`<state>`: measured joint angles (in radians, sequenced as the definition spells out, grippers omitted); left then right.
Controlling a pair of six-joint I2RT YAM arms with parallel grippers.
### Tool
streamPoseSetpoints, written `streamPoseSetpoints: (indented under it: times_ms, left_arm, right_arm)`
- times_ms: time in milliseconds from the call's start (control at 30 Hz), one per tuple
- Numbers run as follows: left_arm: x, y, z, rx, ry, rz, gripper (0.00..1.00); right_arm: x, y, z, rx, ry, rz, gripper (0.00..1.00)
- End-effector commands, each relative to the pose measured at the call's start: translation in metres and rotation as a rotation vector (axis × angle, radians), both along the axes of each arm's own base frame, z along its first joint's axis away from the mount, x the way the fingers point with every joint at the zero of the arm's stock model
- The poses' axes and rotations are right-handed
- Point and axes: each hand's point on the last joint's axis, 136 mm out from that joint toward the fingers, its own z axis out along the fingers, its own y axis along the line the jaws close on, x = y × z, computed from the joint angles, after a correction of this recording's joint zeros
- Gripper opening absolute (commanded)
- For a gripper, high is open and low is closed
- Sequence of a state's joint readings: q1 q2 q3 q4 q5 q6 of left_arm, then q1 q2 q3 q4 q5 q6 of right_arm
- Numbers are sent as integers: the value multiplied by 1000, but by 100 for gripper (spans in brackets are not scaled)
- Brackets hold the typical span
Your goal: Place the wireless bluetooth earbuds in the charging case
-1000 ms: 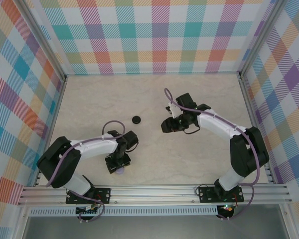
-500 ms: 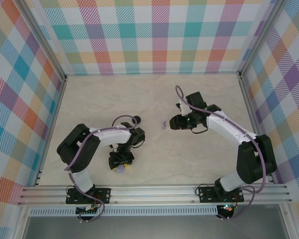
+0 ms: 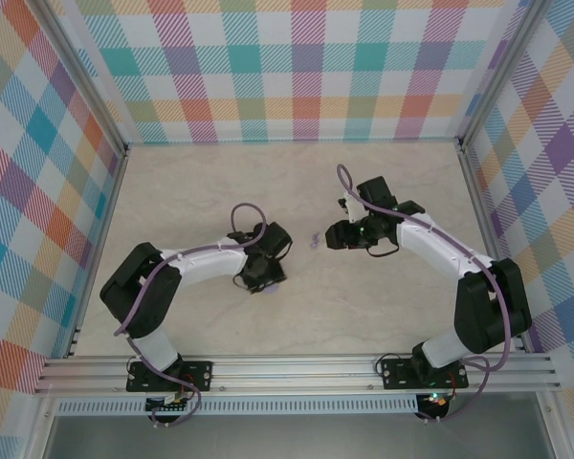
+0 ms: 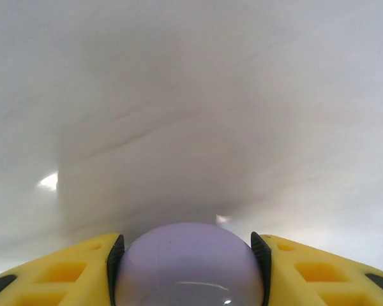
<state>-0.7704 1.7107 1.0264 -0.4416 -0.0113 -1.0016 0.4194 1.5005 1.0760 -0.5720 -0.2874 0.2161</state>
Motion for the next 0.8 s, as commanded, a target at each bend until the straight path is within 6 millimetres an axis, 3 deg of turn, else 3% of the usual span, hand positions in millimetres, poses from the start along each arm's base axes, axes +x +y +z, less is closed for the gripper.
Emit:
streamPoseSetpoints:
  times_ms: [0,200,467,767]
  left_arm:
    - [61,-68,62,-296,-295,-18,51]
    - [62,-77,49,-303,-250,-16,51]
    - [43,-51,46,-106,-123,12,57]
    - [35,-60,35,-100,-55,-10,62]
  right_arm:
    - [-4,-4,7,0,4,-21,50]
    - [-7,-8,-1,-23,30,-24,51]
    - [-9,-10,-6,-27,37,-34,51]
    - [-7,-8,-9,-26,45,-35,51]
